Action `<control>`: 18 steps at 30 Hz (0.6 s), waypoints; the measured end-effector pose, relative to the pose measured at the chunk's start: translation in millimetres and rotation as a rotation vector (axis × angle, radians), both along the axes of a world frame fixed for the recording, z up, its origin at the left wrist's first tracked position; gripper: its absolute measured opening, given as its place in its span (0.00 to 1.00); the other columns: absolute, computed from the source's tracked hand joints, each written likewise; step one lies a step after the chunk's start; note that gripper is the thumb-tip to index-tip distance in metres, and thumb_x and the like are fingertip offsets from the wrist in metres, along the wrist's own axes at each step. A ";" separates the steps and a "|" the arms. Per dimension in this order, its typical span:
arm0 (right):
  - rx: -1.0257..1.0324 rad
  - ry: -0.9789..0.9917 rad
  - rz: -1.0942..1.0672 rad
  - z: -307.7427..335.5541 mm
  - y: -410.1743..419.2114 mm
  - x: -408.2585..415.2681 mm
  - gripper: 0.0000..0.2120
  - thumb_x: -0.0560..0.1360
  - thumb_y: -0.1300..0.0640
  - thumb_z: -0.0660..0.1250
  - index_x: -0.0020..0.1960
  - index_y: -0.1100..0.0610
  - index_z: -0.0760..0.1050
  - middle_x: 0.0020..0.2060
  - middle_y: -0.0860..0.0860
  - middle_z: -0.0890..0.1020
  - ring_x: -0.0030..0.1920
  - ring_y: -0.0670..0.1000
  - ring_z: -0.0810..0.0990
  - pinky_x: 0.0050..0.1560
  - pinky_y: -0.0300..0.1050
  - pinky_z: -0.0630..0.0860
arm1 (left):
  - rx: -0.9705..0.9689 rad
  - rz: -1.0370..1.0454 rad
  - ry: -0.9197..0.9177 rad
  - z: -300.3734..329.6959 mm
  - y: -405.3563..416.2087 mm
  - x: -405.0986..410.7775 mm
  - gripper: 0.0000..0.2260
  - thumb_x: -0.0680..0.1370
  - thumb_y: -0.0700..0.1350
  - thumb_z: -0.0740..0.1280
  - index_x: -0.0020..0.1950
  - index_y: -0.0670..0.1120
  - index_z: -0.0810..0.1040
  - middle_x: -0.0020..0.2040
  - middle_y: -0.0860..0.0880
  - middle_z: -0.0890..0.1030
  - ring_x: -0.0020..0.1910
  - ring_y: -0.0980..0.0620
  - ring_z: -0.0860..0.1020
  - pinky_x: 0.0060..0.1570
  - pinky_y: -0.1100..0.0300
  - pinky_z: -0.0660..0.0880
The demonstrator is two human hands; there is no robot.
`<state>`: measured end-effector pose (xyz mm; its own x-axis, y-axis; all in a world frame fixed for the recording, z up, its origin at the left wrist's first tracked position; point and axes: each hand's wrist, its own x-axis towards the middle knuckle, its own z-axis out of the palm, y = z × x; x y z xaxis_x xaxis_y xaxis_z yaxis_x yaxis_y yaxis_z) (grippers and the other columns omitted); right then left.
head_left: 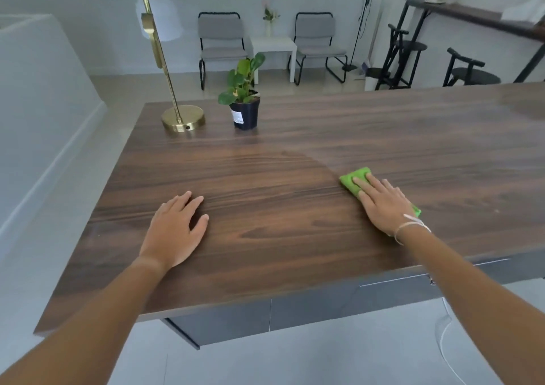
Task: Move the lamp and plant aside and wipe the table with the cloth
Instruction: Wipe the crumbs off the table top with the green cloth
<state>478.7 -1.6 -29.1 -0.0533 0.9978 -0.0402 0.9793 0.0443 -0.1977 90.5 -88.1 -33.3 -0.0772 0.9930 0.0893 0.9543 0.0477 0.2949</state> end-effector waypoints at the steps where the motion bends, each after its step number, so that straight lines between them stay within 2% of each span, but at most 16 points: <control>1: 0.006 0.002 -0.037 1.0 16.2 -8.1 0.22 0.81 0.47 0.47 0.74 0.42 0.54 0.77 0.47 0.54 0.76 0.56 0.53 0.74 0.54 0.50 | 0.013 0.007 0.000 -1.1 0.7 -1.0 0.22 0.78 0.51 0.59 0.71 0.48 0.67 0.74 0.45 0.65 0.73 0.45 0.61 0.73 0.50 0.55; 4: 0.021 0.009 0.007 2.0 41.7 -64.8 0.22 0.81 0.47 0.47 0.75 0.43 0.54 0.77 0.48 0.54 0.76 0.57 0.53 0.74 0.53 0.50 | 0.033 0.015 0.013 -2.7 2.0 -0.6 0.22 0.78 0.52 0.59 0.71 0.49 0.67 0.74 0.46 0.65 0.73 0.46 0.62 0.73 0.51 0.56; 7: 0.019 0.019 0.302 -3.6 16.5 -113.1 0.22 0.81 0.47 0.47 0.75 0.42 0.53 0.77 0.47 0.52 0.76 0.56 0.50 0.74 0.51 0.46 | 0.030 0.022 0.003 -3.6 1.8 -0.7 0.22 0.77 0.52 0.60 0.71 0.50 0.67 0.74 0.47 0.65 0.73 0.47 0.61 0.73 0.52 0.55; 9: 0.032 0.059 0.476 -10.4 -10.7 -109.3 0.21 0.81 0.46 0.47 0.74 0.40 0.54 0.77 0.45 0.53 0.77 0.53 0.49 0.74 0.48 0.44 | 0.030 0.023 -0.001 -3.7 2.2 -1.6 0.22 0.77 0.53 0.60 0.71 0.51 0.67 0.74 0.47 0.65 0.73 0.47 0.61 0.73 0.53 0.55; 11: 0.034 0.100 0.537 -10.1 -10.8 -81.8 0.21 0.81 0.46 0.48 0.73 0.39 0.55 0.76 0.44 0.54 0.77 0.52 0.51 0.74 0.48 0.46 | 0.029 0.026 -0.009 -3.2 3.3 -1.8 0.22 0.77 0.53 0.59 0.71 0.51 0.67 0.74 0.48 0.65 0.74 0.48 0.61 0.73 0.53 0.55; 13: 0.016 0.085 0.446 -7.7 20.3 -52.3 0.21 0.81 0.48 0.49 0.74 0.41 0.56 0.76 0.46 0.55 0.76 0.54 0.52 0.73 0.51 0.48 | 0.027 0.030 -0.013 -3.6 4.0 -1.4 0.22 0.77 0.54 0.58 0.71 0.52 0.66 0.74 0.49 0.64 0.74 0.49 0.60 0.74 0.54 0.54; 15: 0.000 0.057 0.268 -1.9 61.7 -38.3 0.21 0.81 0.49 0.48 0.74 0.43 0.56 0.77 0.48 0.55 0.76 0.56 0.53 0.73 0.54 0.50 | 0.033 0.039 -0.014 -3.9 3.8 -1.1 0.22 0.77 0.54 0.58 0.71 0.53 0.66 0.74 0.50 0.64 0.74 0.50 0.59 0.73 0.55 0.53; 18: 0.021 0.003 0.134 3.5 109.4 -65.9 0.22 0.81 0.48 0.46 0.75 0.44 0.55 0.77 0.49 0.54 0.76 0.57 0.54 0.74 0.53 0.51 | 0.044 0.045 -0.023 -3.5 3.4 0.0 0.22 0.77 0.54 0.59 0.71 0.53 0.67 0.74 0.50 0.65 0.74 0.51 0.60 0.73 0.55 0.54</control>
<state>412.8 107.8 -25.6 -0.1864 0.9823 -0.0185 0.9636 0.1791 -0.1985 90.6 -84.7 -36.8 -0.1242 0.9836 0.1304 0.9445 0.0769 0.3194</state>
